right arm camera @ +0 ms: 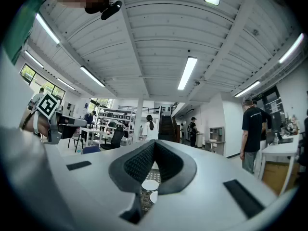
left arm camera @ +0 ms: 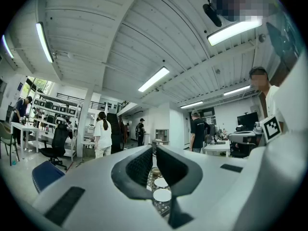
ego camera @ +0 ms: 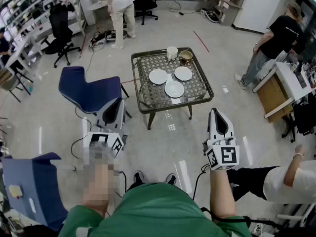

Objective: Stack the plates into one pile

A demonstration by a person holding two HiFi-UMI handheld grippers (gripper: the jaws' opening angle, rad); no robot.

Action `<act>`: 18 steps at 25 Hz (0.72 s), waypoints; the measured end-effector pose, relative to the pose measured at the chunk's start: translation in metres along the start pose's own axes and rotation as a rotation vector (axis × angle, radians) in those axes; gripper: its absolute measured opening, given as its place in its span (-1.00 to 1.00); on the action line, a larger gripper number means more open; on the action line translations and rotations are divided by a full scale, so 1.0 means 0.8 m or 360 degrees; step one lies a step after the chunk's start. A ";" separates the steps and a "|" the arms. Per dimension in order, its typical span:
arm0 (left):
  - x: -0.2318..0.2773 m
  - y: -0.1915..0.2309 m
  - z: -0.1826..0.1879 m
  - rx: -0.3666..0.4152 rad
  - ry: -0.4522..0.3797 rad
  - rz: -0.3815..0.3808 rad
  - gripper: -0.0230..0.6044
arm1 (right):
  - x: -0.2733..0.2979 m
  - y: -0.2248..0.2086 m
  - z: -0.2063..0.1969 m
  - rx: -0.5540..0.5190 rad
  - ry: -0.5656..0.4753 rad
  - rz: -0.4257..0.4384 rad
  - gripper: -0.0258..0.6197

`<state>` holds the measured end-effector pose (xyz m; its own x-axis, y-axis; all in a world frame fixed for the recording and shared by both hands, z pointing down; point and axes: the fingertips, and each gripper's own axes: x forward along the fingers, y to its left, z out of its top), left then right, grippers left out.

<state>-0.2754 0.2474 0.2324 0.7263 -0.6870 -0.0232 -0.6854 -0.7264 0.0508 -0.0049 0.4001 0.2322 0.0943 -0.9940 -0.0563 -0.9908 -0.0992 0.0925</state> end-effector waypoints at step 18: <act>0.037 -0.080 -0.008 -0.0005 0.0006 0.0069 -0.79 | -0.012 -0.088 -0.022 0.0105 -0.0053 0.0086 -0.88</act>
<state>-0.2098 0.2736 0.2348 0.6963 -0.7175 -0.0171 -0.7159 -0.6961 0.0547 0.0653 0.4157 0.2441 0.0382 -0.9955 -0.0862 -0.9987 -0.0410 0.0309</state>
